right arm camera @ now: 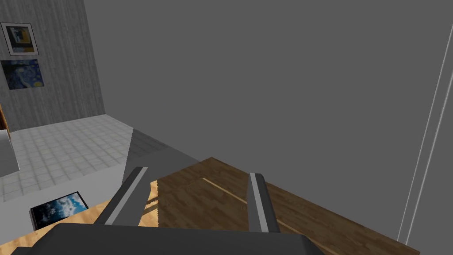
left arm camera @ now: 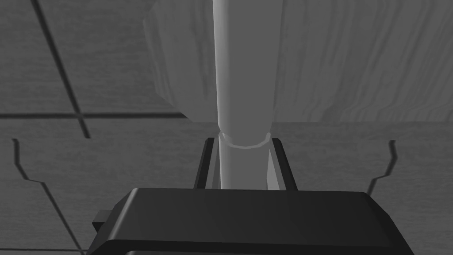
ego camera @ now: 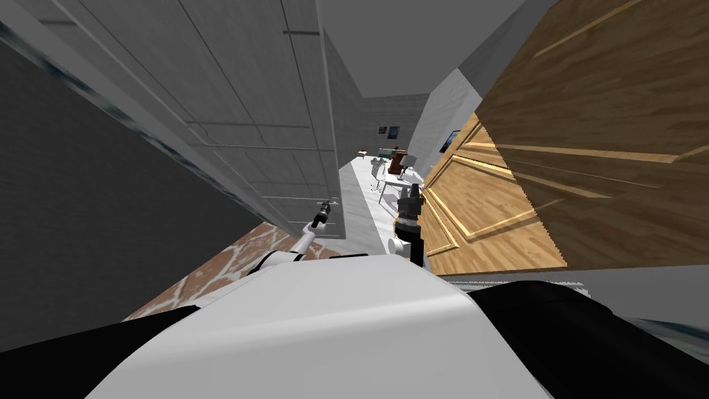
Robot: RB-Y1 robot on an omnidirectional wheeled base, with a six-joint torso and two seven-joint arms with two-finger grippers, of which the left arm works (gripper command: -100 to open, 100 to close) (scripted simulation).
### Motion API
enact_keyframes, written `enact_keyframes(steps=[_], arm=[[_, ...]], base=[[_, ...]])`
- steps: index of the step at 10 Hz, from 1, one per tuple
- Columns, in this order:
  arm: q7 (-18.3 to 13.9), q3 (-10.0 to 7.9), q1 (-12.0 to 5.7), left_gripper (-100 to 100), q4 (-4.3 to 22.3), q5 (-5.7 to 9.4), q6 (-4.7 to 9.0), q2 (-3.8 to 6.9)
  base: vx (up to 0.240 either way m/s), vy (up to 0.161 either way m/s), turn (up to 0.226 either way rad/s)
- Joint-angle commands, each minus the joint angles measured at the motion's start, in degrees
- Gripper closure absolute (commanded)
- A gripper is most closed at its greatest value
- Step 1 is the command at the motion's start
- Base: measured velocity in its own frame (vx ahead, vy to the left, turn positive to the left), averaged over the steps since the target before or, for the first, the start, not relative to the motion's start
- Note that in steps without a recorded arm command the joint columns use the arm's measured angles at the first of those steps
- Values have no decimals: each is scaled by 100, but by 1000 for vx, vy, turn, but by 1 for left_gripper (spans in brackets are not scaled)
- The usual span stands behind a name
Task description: Push the door open
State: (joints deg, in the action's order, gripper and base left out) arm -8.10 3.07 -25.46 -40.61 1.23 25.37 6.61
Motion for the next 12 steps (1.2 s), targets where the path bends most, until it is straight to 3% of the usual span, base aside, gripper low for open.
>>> enact_keyframes(steps=[1, 9, 12], arm=[[60, -171, -76, 100, 108, 42, 66, 83], [251, -689, -42, 100, 182, 186, 57, 241], [295, -807, -35, 100, 199, 219, 55, 275]], base=[[128, -130, 74], [150, -149, 71], [123, -101, 51]])
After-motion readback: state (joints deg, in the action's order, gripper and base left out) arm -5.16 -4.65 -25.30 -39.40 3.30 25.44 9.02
